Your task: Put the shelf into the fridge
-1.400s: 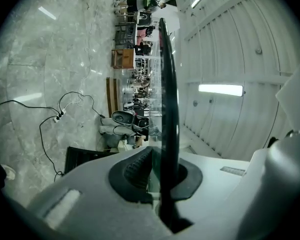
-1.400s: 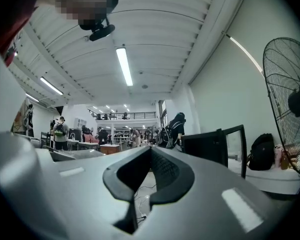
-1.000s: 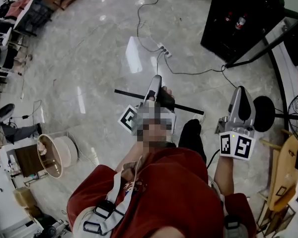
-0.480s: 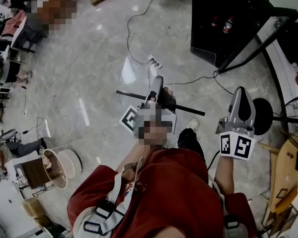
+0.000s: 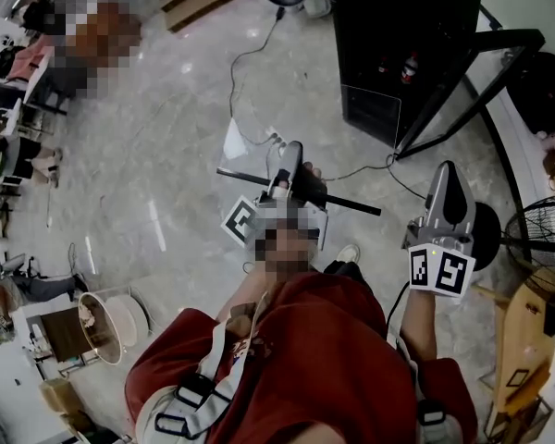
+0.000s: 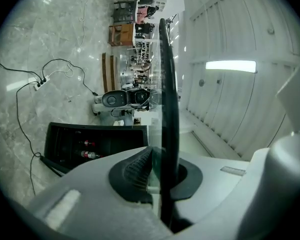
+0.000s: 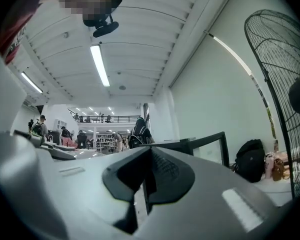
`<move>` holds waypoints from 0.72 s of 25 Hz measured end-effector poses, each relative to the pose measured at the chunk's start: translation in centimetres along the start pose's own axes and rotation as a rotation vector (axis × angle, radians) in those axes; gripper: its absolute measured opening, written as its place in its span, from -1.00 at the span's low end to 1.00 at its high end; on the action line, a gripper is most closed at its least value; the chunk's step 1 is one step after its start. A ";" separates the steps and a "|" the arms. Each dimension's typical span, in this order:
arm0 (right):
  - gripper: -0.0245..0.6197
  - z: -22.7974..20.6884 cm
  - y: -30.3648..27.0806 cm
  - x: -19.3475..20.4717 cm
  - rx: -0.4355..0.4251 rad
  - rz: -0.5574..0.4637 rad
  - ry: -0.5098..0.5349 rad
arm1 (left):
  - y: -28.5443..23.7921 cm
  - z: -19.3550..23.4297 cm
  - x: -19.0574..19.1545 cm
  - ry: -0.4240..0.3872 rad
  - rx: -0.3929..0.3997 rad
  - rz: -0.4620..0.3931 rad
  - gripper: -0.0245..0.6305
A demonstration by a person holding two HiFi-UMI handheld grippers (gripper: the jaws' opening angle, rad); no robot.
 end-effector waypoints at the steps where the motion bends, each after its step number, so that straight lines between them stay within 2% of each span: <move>1: -0.93 -0.6 -0.7 0.1 0.002 0.000 -0.002 | -0.8 0.4 0.4 0.001 0.001 0.001 -0.87; 9: -0.93 -1.2 -3.6 0.7 0.018 0.008 0.011 | -4.1 2.2 0.5 0.025 -0.007 0.018 -0.87; 18: -0.93 1.2 -8.8 2.2 0.094 0.023 0.050 | -10.2 6.8 -1.8 0.098 -0.029 0.108 -0.87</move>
Point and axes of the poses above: the fingertips, and each gripper's own axes: y backward along the fingers, z to its left, x out of its underside, the point moved 9 cm from there along y, backward along the fingers, and after that the axes turned 11 degrees about x, right-handed, at the moved point
